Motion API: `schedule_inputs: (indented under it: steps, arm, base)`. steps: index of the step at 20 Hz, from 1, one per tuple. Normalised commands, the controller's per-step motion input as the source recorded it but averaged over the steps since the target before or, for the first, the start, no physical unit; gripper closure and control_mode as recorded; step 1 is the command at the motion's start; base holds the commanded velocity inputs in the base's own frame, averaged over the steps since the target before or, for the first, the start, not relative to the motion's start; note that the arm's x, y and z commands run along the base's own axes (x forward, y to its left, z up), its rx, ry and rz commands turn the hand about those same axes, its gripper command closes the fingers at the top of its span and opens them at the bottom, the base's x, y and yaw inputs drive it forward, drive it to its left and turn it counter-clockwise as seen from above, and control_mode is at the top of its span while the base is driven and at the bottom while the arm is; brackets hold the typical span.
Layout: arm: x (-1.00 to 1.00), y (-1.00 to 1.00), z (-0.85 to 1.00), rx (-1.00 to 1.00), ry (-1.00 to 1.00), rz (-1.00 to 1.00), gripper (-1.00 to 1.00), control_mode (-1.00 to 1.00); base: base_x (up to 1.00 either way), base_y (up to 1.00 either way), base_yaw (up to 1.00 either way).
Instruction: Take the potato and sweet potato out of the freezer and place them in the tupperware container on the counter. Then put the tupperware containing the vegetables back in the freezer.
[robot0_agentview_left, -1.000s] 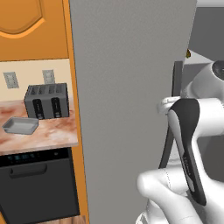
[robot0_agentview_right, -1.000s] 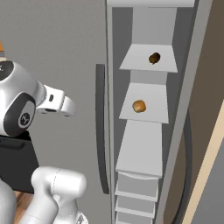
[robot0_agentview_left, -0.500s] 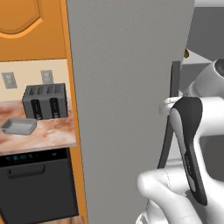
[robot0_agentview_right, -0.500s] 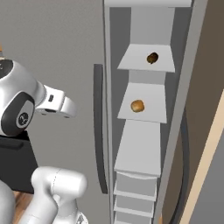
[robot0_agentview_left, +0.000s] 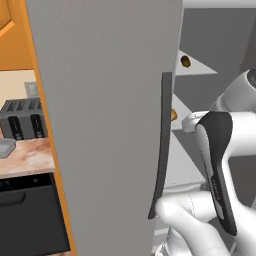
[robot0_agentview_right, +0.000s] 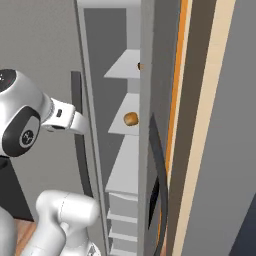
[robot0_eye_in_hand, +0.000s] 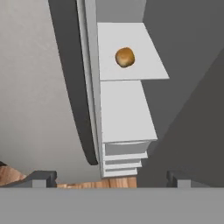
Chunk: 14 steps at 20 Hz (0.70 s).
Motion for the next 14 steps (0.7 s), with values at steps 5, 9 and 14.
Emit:
schedule_inputs:
  steps: [5, 9, 14]
  arm:
    - [0.00, 0.00, 0.00, 0.00, 0.00, 0.00, -1.00, 1.00]
    - [0.00, 0.00, 0.00, 0.00, 0.00, 0.00, -1.00, 1.00]
    - [0.19, -0.12, 0.00, 0.00, 0.01, 0.00, -1.00, -1.00]
  base:
    - [0.28, -0.38, 0.00]
    - [0.46, -0.31, 0.00]
    - [0.33, -0.20, 0.00]
